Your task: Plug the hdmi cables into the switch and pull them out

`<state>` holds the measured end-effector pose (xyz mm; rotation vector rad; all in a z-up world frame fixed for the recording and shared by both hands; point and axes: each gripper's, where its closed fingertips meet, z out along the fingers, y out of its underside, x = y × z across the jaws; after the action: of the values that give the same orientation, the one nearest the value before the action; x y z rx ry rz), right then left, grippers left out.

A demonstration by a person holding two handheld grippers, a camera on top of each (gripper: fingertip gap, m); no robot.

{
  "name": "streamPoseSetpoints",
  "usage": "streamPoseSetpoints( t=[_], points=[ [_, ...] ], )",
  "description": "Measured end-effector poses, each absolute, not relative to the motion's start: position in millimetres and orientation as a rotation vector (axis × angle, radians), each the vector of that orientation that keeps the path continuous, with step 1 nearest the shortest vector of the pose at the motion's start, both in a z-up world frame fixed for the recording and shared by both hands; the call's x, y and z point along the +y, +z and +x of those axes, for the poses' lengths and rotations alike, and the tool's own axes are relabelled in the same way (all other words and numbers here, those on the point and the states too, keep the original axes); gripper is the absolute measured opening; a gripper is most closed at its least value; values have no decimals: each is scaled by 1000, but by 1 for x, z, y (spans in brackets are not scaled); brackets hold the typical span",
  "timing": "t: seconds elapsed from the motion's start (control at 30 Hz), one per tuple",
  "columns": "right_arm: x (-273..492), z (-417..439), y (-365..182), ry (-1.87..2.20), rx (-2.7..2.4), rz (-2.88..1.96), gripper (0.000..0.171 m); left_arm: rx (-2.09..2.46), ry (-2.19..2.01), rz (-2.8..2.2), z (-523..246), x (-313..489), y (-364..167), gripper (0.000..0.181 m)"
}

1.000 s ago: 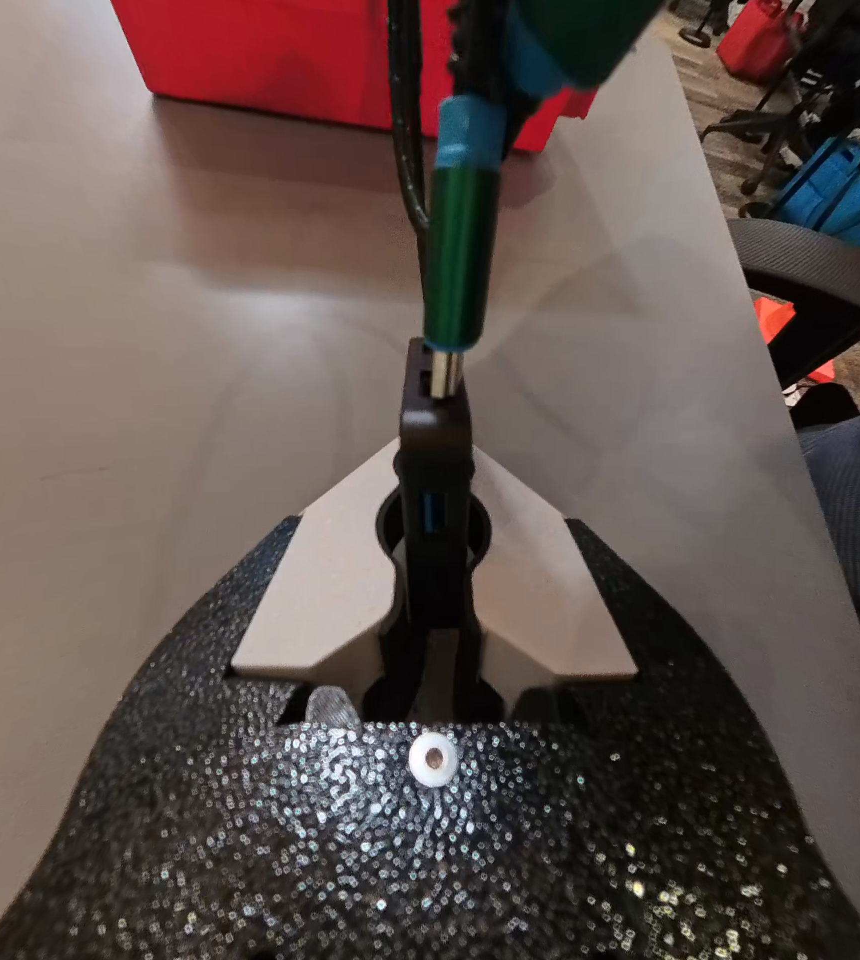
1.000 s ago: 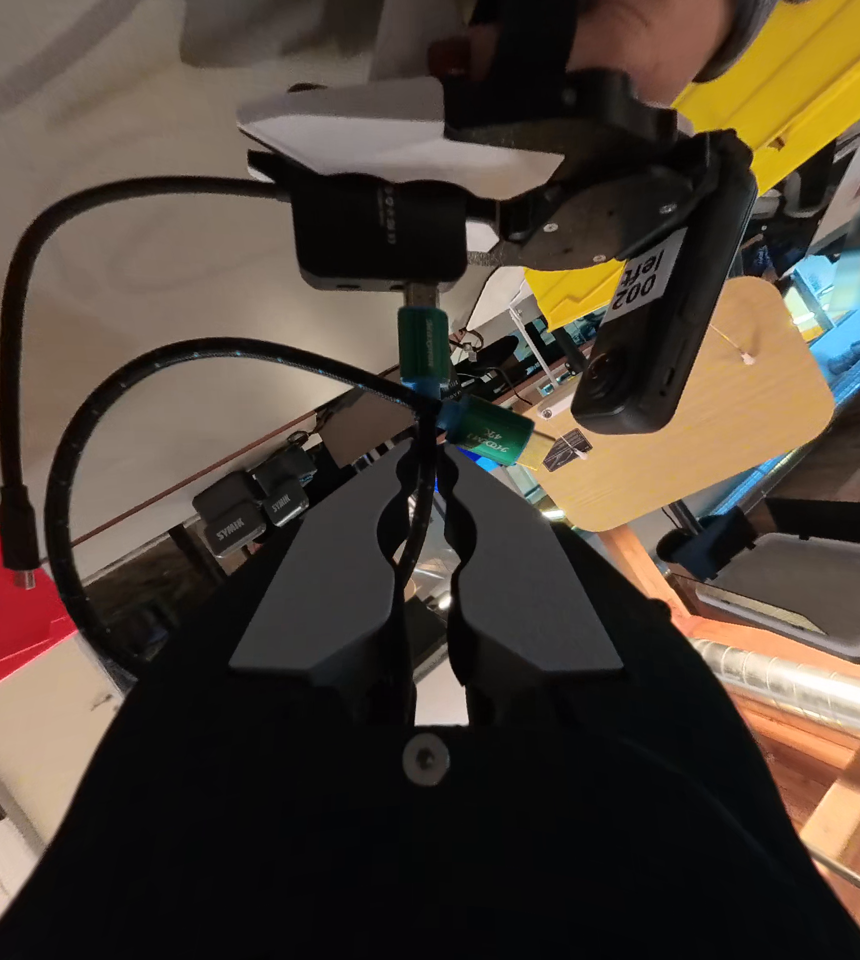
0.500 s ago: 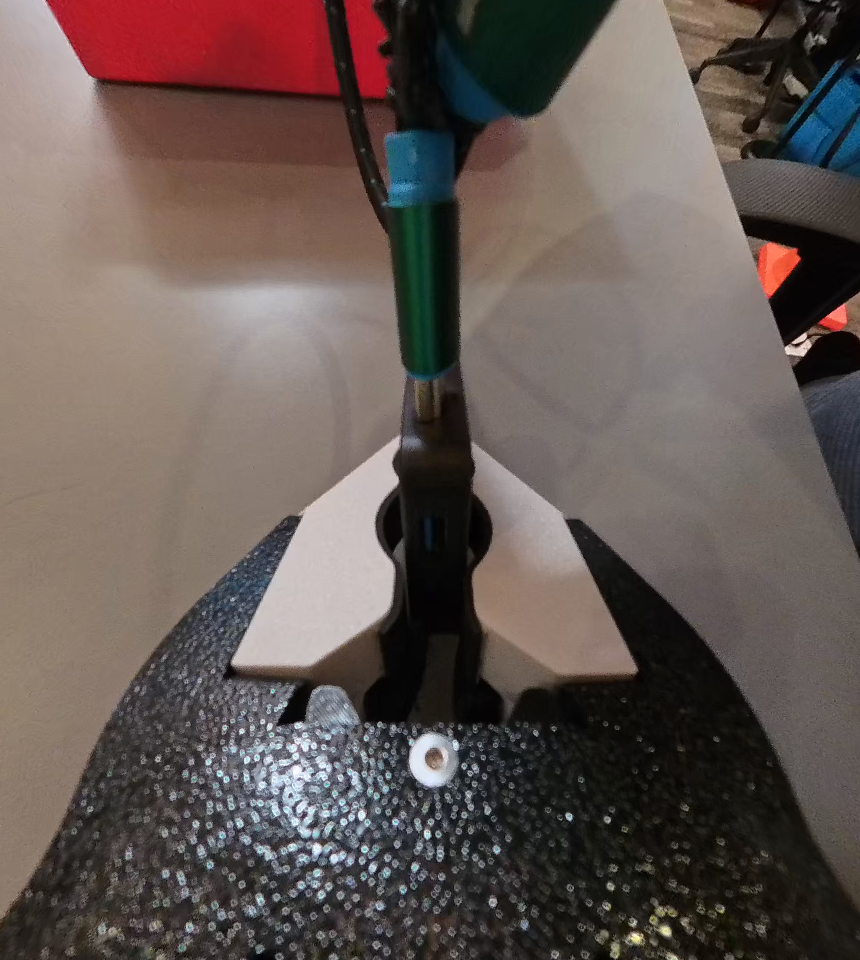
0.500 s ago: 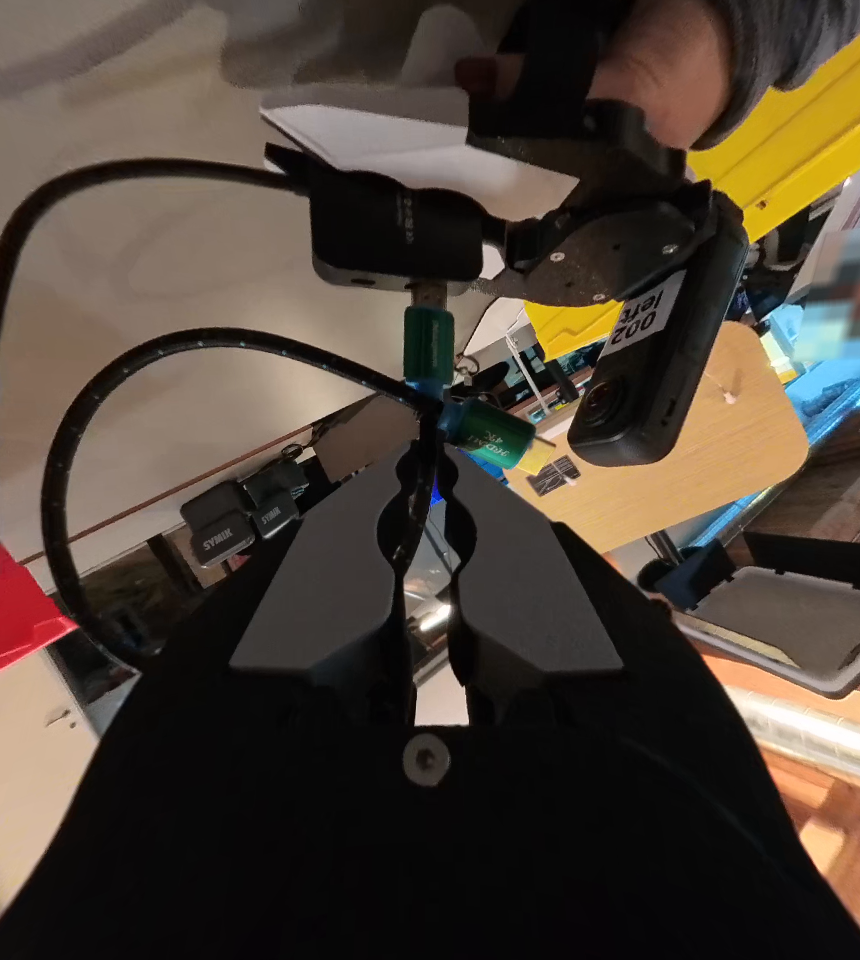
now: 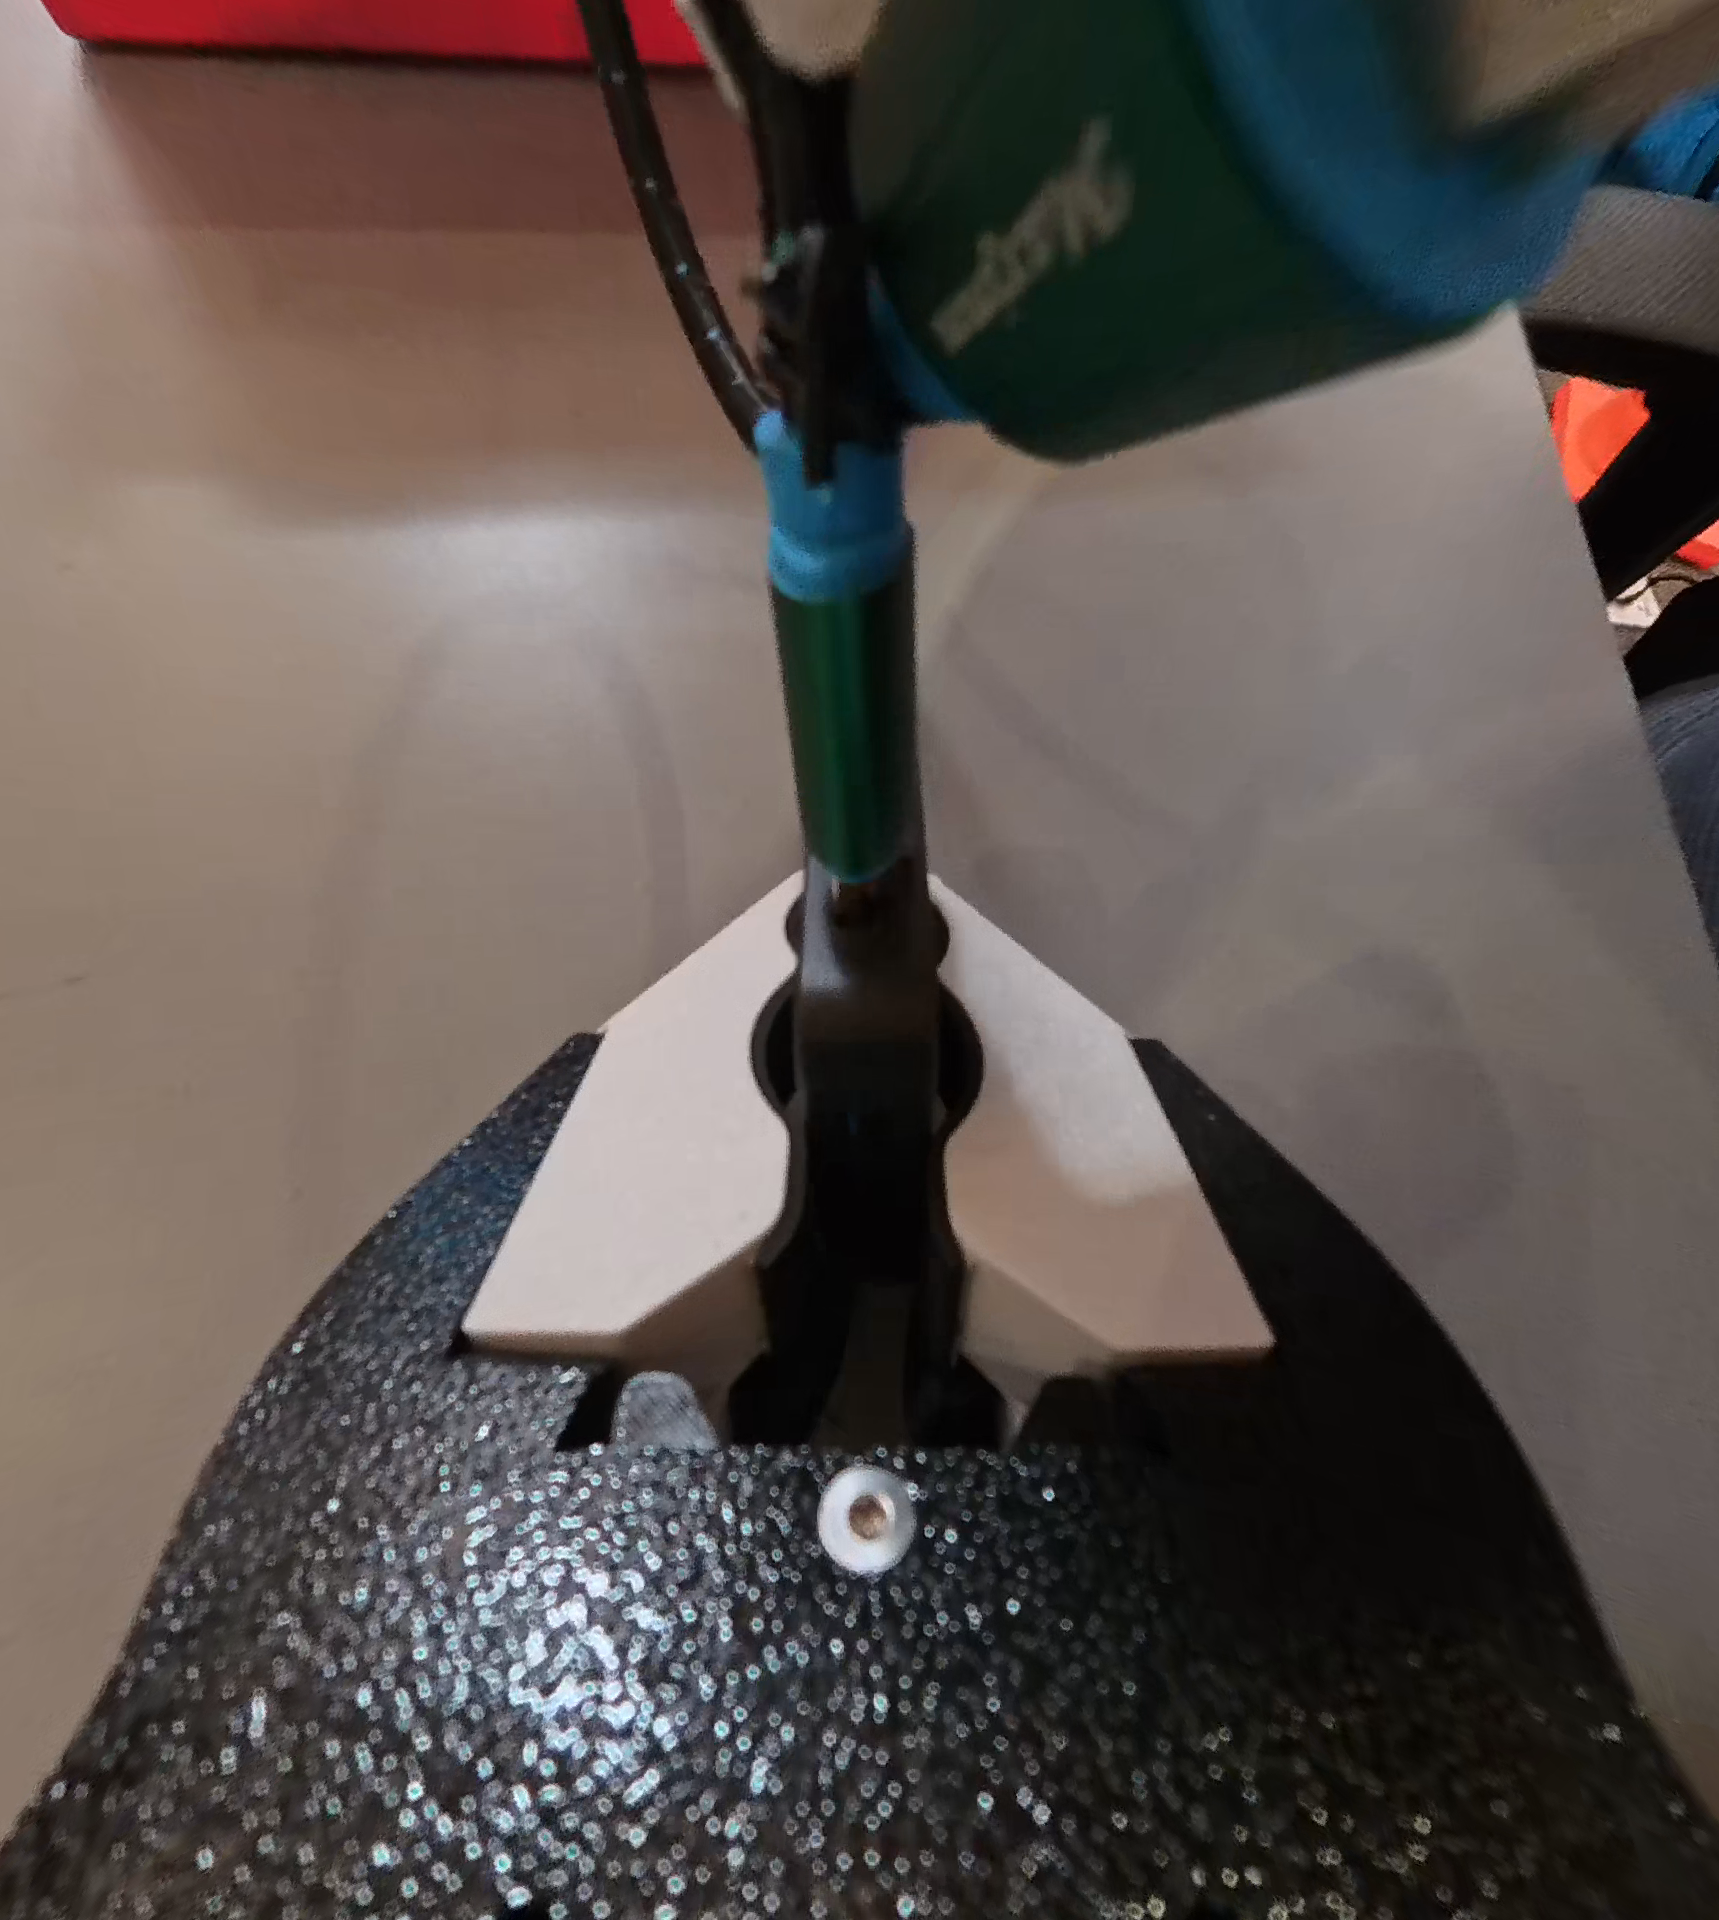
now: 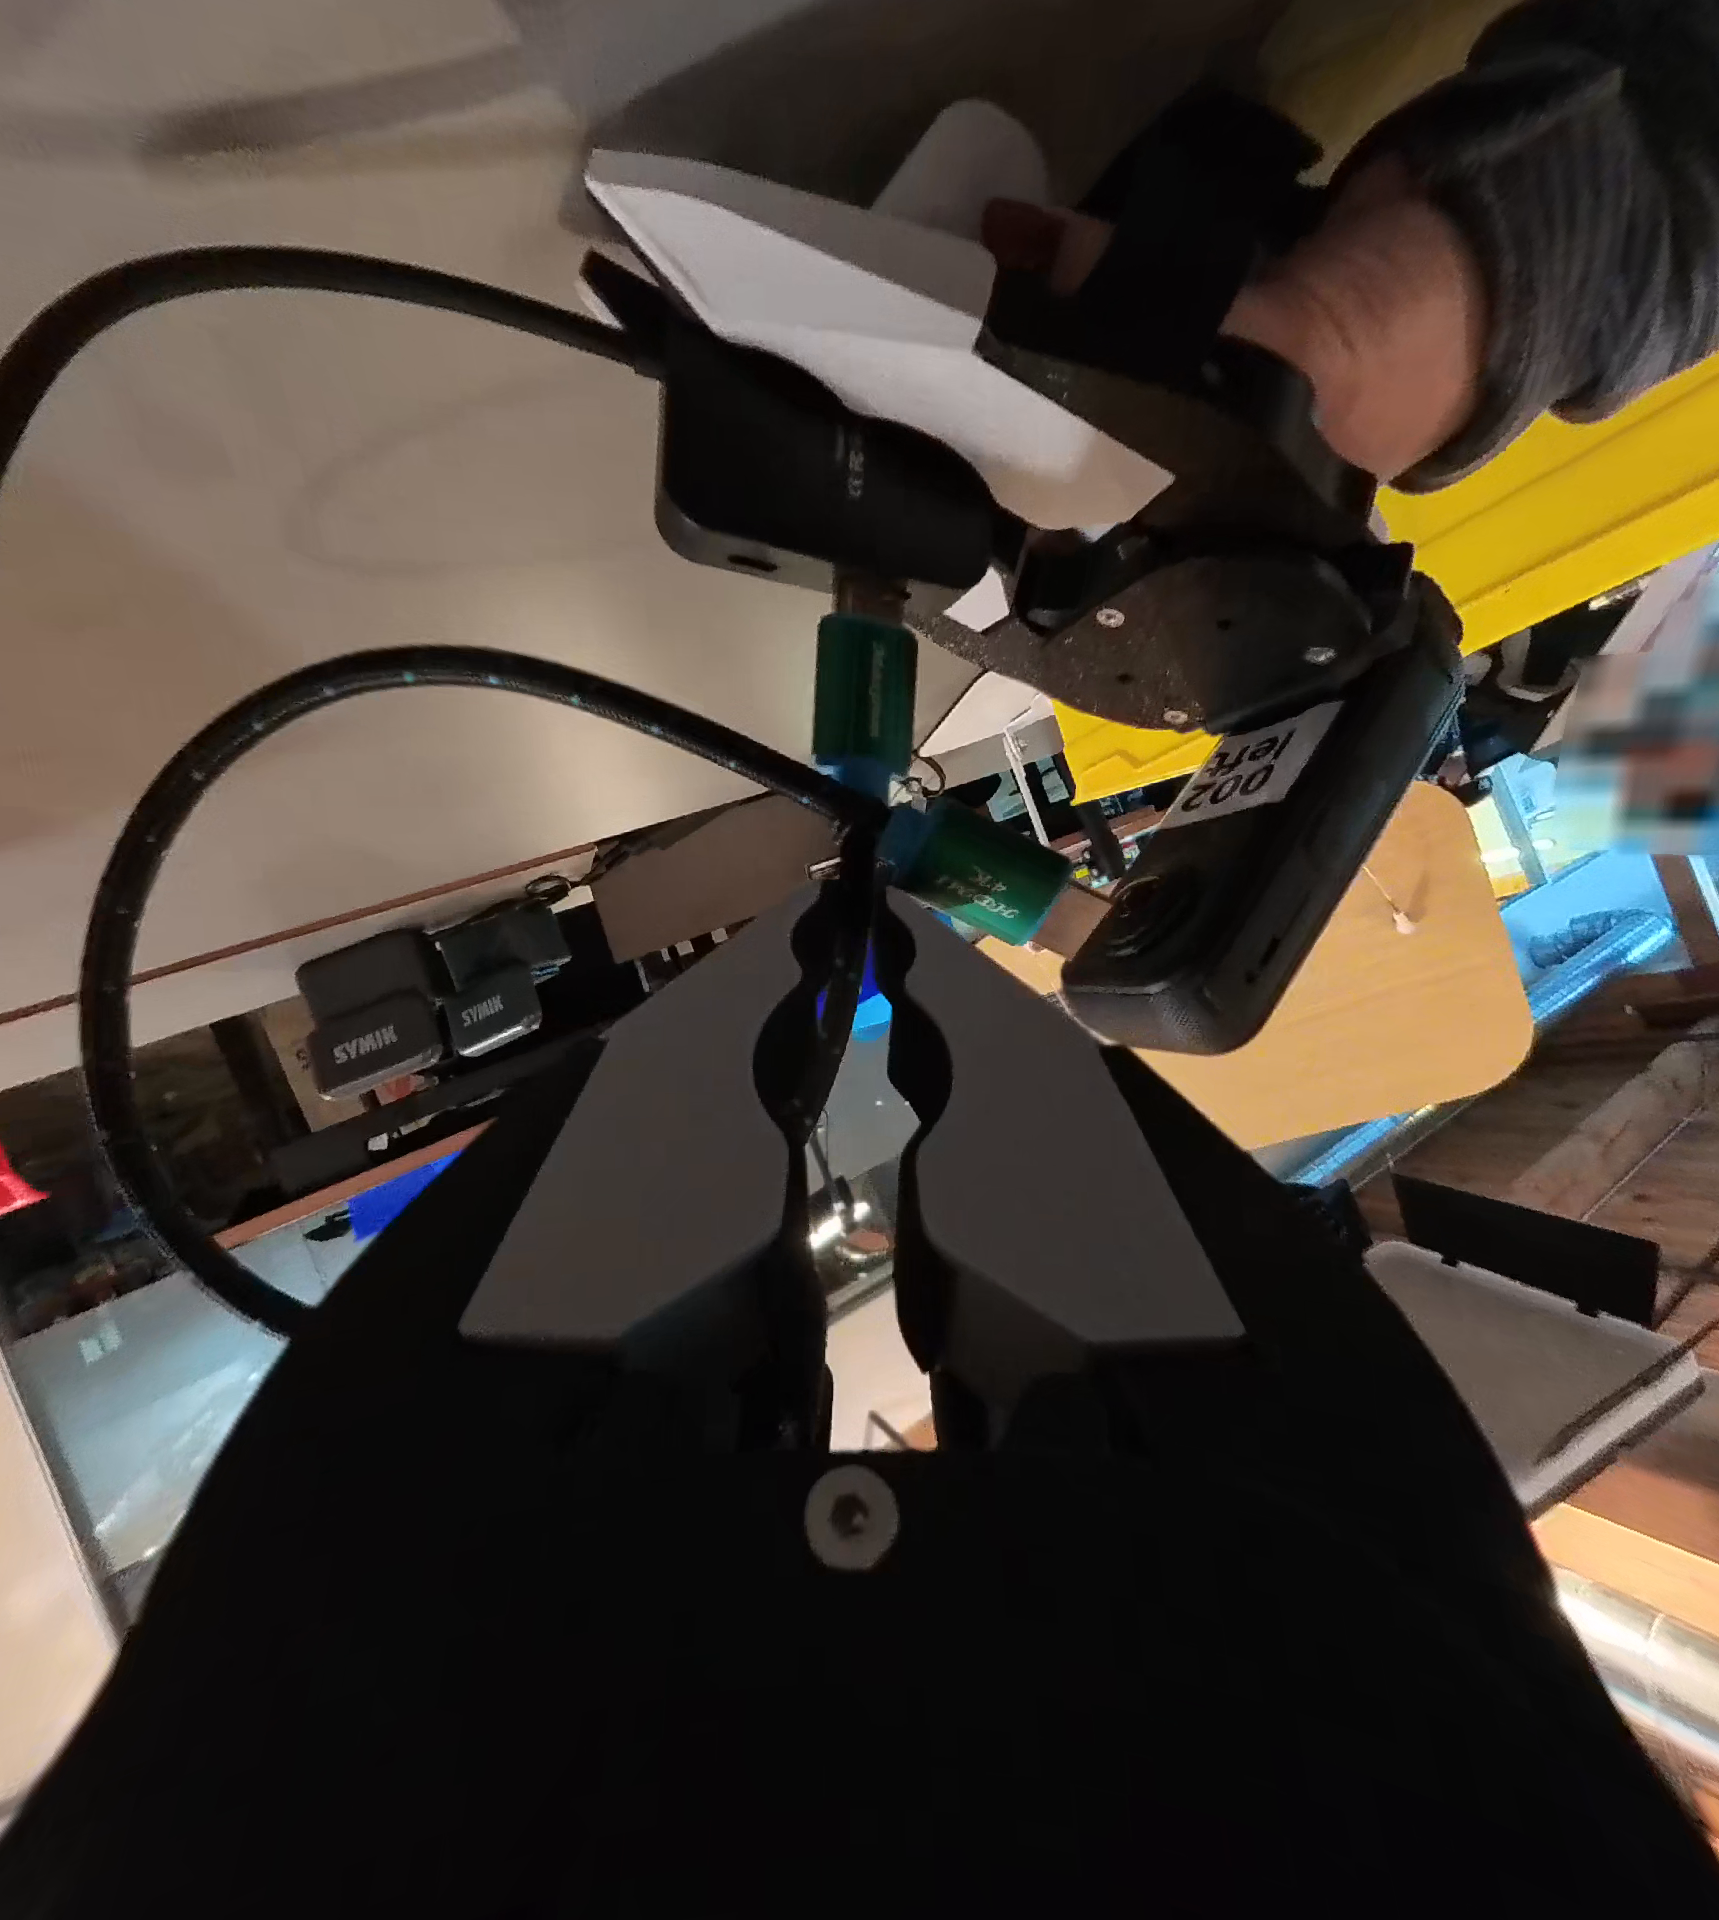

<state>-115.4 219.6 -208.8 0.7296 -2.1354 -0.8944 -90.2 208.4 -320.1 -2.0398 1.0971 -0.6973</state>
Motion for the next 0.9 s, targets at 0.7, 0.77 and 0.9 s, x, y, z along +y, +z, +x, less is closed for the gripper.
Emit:
streamPoseSetpoints(
  t=[0.7,0.77,0.9],
  points=[
    [214,-124,-212,-1029,-2064,753,2,1049,-598,-2020,-92,219,-316,11],
    [215,-125,-210,-1044,-2037,740,2,1051,-591,-2018,-93,219,-314,11],
    [219,-131,-205,-1036,-1975,629,3,1017,-592,-2028,-96,222,-309,11]
  ],
)
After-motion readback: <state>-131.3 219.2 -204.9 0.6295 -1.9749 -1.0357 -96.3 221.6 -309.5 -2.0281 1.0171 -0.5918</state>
